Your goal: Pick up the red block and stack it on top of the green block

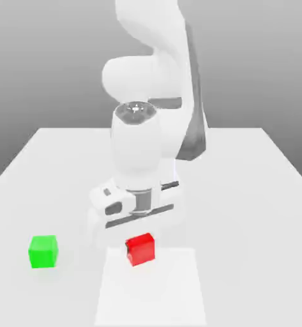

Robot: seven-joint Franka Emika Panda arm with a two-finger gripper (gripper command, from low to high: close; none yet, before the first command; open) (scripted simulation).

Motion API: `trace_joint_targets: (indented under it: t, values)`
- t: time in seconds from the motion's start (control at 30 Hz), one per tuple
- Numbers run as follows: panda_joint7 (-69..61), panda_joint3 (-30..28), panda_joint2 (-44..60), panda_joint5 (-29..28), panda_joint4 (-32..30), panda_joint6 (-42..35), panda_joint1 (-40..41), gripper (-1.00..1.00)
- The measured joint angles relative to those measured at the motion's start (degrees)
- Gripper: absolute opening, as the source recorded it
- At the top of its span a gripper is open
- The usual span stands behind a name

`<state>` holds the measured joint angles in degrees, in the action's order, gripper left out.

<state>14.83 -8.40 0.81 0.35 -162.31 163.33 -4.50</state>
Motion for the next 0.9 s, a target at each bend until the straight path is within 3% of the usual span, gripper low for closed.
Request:
trace_joint_targets:
  t: [0.13,0.53,0.9]
  values:
    - [-3.48,-2.26,-3.25,-1.66,0.21,-3.59,2.92,-1.0]
    - [-35.12,-13.85,-5.04,-3.77,5.91,-10.95,18.21,-1.0]
    - [-45.37,-12.47,4.9,6.79,7.16,-2.8,18.36,-1.0]
